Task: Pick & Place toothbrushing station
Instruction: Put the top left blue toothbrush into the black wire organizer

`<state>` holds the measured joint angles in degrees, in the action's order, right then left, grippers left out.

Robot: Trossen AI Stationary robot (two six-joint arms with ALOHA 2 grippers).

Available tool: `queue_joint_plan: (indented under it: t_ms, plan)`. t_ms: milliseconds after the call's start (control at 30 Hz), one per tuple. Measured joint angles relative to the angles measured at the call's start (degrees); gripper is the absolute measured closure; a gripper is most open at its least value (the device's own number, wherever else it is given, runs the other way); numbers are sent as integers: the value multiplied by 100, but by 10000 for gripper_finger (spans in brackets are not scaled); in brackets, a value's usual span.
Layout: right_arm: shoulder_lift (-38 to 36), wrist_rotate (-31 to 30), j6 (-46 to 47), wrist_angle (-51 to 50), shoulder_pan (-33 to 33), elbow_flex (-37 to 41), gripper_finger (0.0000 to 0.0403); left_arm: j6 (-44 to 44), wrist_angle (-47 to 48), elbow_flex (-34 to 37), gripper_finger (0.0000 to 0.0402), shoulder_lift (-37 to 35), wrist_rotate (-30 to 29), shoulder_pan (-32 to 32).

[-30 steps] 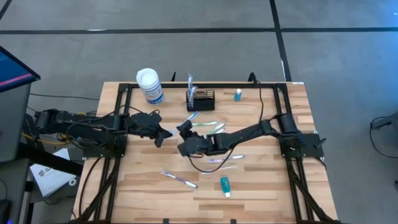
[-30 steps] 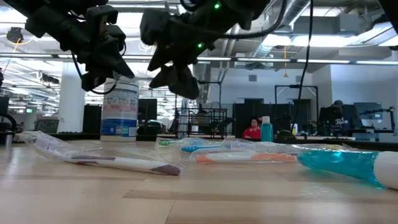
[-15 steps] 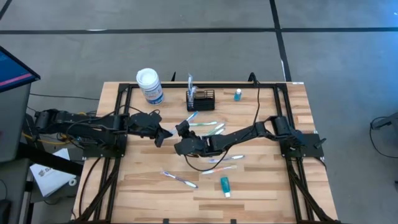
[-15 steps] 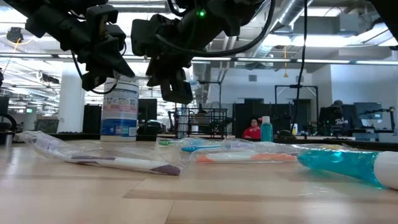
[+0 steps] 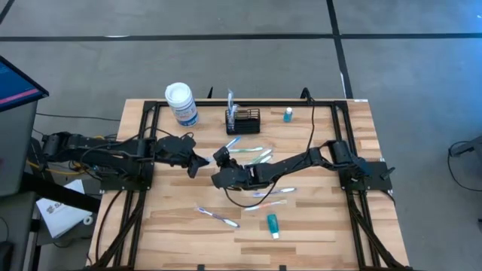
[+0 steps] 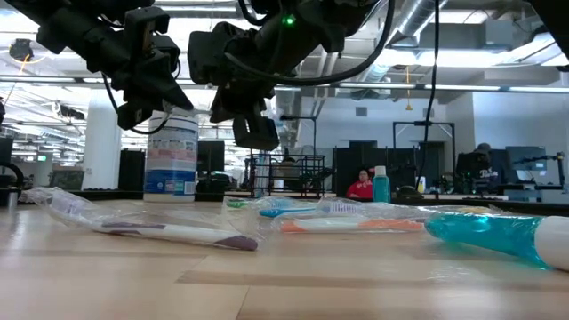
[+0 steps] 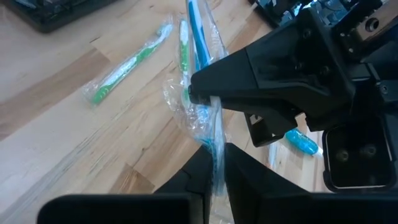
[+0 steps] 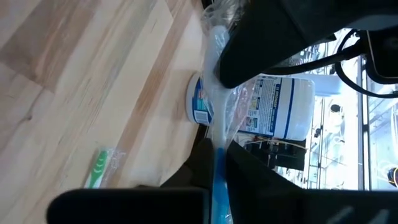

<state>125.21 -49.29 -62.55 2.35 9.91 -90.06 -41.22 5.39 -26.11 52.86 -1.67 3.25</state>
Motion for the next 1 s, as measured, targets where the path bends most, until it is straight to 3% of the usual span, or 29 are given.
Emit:
queue_joint_plan:
  t_ms: [433, 1000]
  plan:
    - [-2, 13, 264, -89, 0, 0, 393, 148, -43, 0, 314, 2, -2, 0]
    - [-350, 269, 1109, -705, -76, 8, 393, 697, -341, -2, 309, -895, -171, 0]
